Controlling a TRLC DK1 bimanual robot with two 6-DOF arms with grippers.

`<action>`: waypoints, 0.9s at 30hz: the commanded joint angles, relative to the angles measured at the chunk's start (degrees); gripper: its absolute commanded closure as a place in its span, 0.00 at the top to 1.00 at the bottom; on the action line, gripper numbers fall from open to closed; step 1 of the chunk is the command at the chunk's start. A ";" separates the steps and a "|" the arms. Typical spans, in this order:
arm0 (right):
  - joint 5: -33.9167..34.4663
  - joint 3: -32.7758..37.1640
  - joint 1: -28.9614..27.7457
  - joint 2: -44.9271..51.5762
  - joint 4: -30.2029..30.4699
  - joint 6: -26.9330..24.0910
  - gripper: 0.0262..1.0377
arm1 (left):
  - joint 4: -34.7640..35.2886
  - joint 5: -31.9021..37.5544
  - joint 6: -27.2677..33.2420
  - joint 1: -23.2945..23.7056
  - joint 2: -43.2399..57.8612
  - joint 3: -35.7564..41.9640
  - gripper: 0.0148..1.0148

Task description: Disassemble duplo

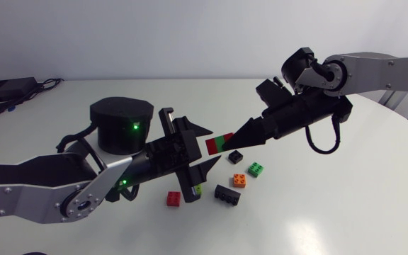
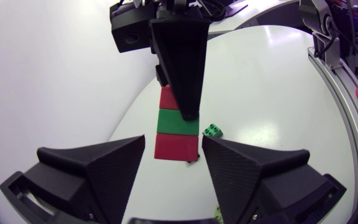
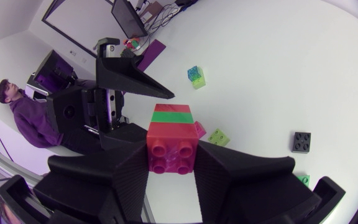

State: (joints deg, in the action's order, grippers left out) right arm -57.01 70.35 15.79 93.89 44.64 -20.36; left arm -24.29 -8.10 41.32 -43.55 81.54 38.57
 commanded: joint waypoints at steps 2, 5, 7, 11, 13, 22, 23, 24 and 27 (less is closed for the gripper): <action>-0.03 -1.70 0.38 -1.34 0.18 0.76 0.24 | -0.58 0.36 1.57 0.04 1.34 -1.04 0.39; -0.03 -1.62 0.38 -1.34 0.18 0.76 0.24 | -0.58 0.36 2.45 -0.04 2.05 -1.04 0.33; -0.03 -1.62 0.29 -1.43 0.18 0.76 0.24 | -0.58 0.36 2.80 -0.22 2.31 -1.04 0.33; -0.03 -1.18 0.12 -1.87 0.36 0.76 0.24 | -0.58 0.36 3.59 -0.92 2.57 -1.48 0.33; 0.24 -0.83 -0.06 -2.04 0.53 0.76 0.24 | -0.58 0.36 4.56 -1.27 2.75 -1.74 0.33; 3.84 1.99 -2.08 -2.74 4.66 -1.88 0.24 | 0.65 0.28 9.39 -3.12 2.40 -4.03 0.32; 4.28 2.60 -2.26 -2.48 5.72 -2.40 0.24 | 1.35 0.10 9.83 -3.47 2.22 -4.29 0.32; 4.81 3.13 -2.43 -2.39 6.86 -3.19 0.24 | 1.88 0.10 10.45 -3.74 2.13 -4.47 0.32; 5.69 3.83 -2.96 -2.39 7.83 -3.99 0.24 | 2.94 0.10 11.41 -4.35 2.13 -5.08 0.32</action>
State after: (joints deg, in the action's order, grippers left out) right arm -51.77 72.36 13.69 92.23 51.29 -23.20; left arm -21.74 -7.70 50.17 -47.27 82.89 35.18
